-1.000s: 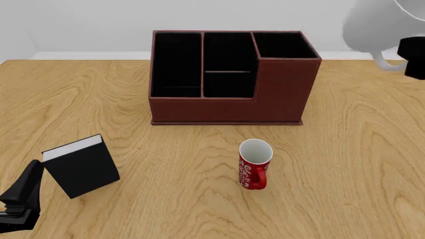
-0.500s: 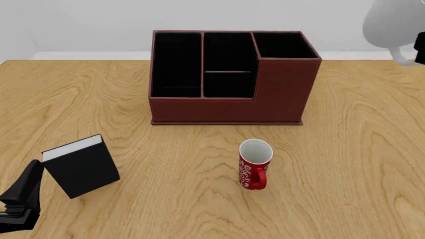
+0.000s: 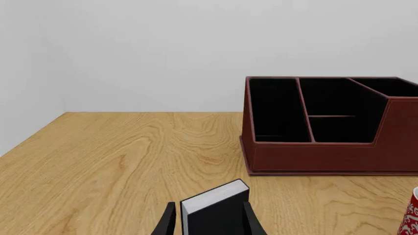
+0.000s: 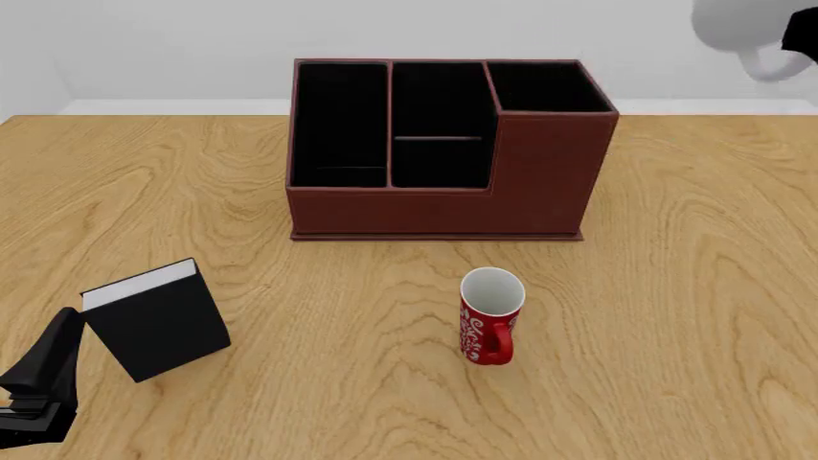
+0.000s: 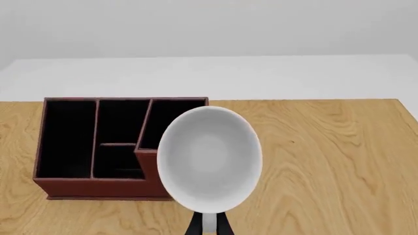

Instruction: Pick up the white mug and place it to the right of the caddy.

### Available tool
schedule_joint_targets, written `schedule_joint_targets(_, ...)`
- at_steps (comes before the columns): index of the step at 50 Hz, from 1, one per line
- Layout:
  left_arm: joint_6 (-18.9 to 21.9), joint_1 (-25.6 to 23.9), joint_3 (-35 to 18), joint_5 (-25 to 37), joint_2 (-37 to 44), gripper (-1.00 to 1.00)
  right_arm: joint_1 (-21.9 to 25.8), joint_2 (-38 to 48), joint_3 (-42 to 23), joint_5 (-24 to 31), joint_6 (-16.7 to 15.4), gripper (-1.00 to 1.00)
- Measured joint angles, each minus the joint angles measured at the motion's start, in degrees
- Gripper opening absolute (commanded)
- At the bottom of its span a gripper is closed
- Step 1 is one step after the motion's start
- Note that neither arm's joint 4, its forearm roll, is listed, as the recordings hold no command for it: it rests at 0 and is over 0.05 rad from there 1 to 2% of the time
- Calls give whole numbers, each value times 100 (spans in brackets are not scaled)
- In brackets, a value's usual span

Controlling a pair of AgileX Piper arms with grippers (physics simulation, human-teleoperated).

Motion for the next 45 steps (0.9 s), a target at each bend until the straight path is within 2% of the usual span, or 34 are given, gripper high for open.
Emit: schedule_joint_targets(45, 0, 0, 0, 0, 0, 100, -399, 1523, -924, -66, 171, -100)
